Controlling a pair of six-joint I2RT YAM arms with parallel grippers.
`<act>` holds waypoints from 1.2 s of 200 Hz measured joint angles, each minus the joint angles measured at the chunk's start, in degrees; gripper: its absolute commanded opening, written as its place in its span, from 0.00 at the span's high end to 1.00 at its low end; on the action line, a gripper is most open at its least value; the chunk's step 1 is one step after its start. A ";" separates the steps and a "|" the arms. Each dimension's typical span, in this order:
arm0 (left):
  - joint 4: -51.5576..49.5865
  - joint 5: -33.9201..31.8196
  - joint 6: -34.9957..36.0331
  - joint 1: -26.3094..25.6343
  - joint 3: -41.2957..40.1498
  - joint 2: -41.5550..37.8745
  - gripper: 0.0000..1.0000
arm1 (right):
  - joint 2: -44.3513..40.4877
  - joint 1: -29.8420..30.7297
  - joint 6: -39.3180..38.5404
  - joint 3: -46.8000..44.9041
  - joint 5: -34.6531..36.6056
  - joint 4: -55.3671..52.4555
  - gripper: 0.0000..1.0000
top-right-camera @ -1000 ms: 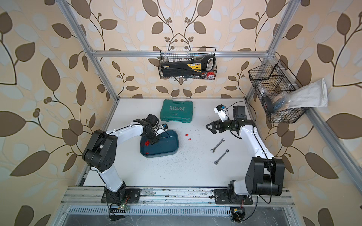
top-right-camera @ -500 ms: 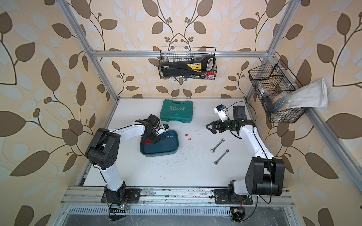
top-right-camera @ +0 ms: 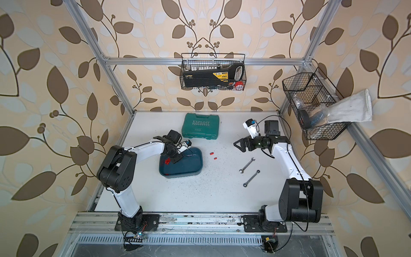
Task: Take the screw protection sleeves out of the storage box
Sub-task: Pick up the screw protection sleeve from the storage box, then place the screw protection sleeve at the center of the board.
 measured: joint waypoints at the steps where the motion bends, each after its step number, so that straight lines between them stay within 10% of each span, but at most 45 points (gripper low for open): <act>1: 0.02 0.00 -0.04 0.00 -0.02 -0.04 0.97 | 0.00 0.00 -0.02 -0.02 0.00 0.00 0.01; 125: -6.27 13.20 1.29 0.00 -0.04 -6.56 1.00 | 0.00 0.00 -0.02 -0.02 0.00 0.00 0.01; 240: -14.10 30.67 0.63 -5.84 21.53 -1.99 1.00 | -1.16 6.99 -8.09 -1.75 -5.77 -1.73 0.01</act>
